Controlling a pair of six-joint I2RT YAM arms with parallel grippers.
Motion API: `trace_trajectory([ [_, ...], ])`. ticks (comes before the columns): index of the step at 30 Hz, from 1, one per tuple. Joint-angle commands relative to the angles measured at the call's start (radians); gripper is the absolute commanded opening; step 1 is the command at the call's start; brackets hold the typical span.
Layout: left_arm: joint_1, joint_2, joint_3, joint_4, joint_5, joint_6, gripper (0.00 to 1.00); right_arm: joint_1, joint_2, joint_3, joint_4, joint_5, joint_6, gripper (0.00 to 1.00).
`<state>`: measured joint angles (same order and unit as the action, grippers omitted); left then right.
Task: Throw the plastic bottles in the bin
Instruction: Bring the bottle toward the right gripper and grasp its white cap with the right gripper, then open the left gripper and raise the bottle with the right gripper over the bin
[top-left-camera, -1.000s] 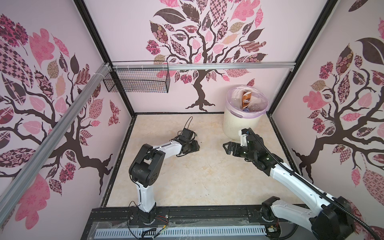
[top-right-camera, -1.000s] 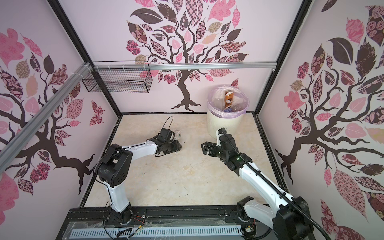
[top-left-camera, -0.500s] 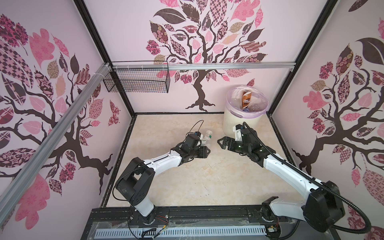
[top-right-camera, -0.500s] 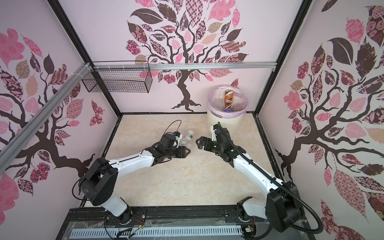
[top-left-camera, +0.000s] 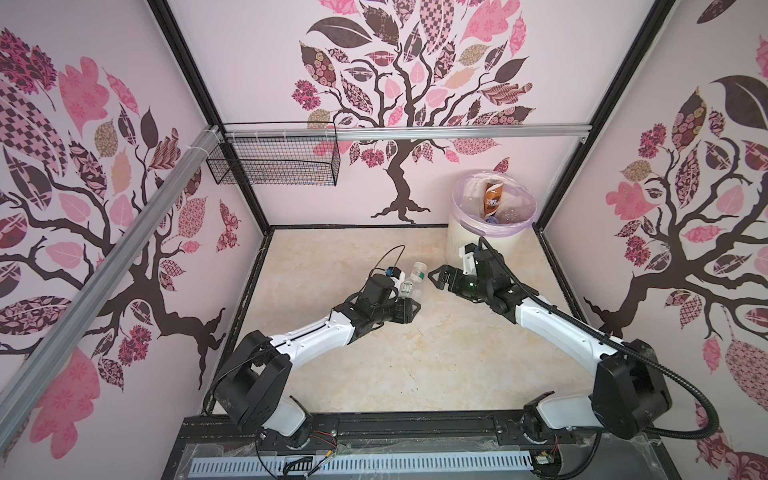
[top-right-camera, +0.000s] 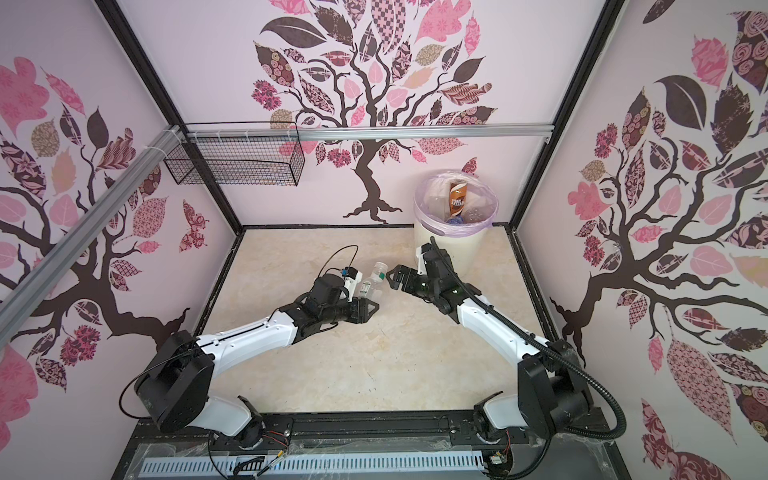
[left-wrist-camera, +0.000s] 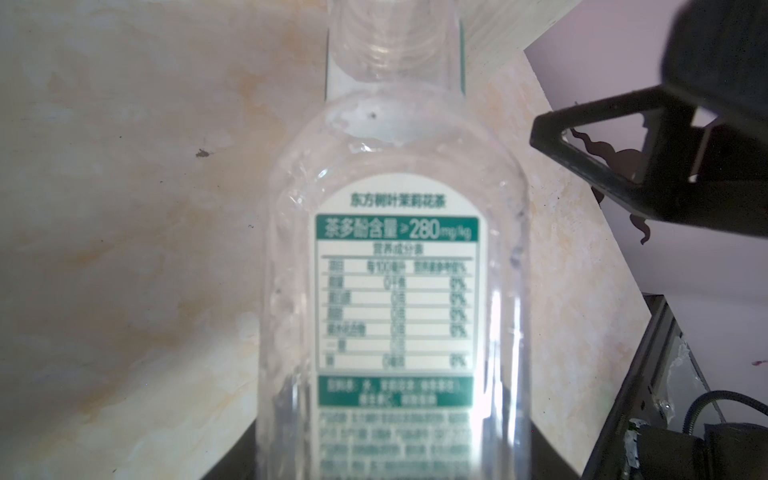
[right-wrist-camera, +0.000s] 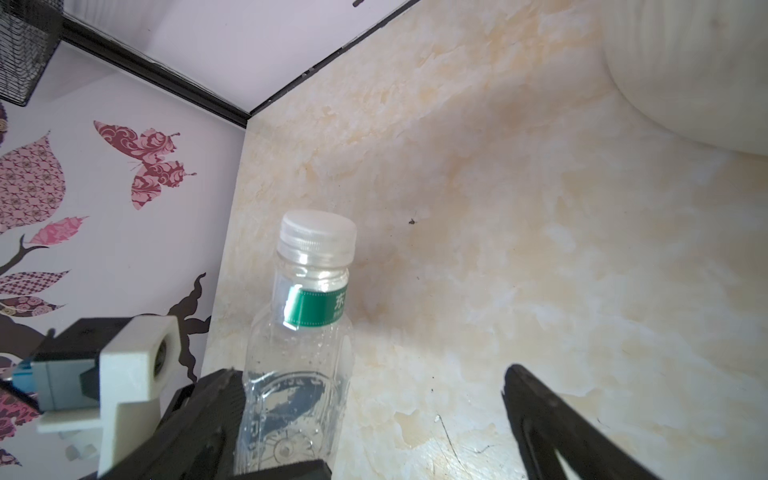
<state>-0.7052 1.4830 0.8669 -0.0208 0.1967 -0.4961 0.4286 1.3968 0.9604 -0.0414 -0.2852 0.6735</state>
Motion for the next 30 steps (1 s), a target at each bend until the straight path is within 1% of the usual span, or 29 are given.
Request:
trace_trajectory([
  [1,-0.008,-0.042,-0.042,0.050,0.005,0.006,0.53,-0.005,0.042,0.042,0.061,-0.035,0.048,1.00],
  [6,-0.042,-0.070,-0.070,0.057,-0.009,0.003,0.53,-0.005,0.098,0.047,0.116,-0.085,0.104,0.99],
  [11,-0.056,-0.081,-0.092,0.075,-0.017,-0.010,0.53,-0.005,0.126,0.066,0.136,-0.109,0.127,0.95],
  [19,-0.074,-0.061,-0.082,0.094,-0.023,-0.009,0.54,-0.004,0.173,0.102,0.163,-0.158,0.167,0.79],
  [24,-0.074,-0.028,-0.060,0.096,-0.020,-0.009,0.54,0.007,0.189,0.101,0.182,-0.175,0.186,0.72],
  [28,-0.080,-0.007,-0.048,0.108,-0.017,-0.014,0.54,0.011,0.201,0.096,0.192,-0.174,0.189,0.60],
  [30,-0.082,0.000,-0.047,0.114,-0.018,-0.017,0.54,0.012,0.208,0.097,0.193,-0.181,0.190,0.58],
])
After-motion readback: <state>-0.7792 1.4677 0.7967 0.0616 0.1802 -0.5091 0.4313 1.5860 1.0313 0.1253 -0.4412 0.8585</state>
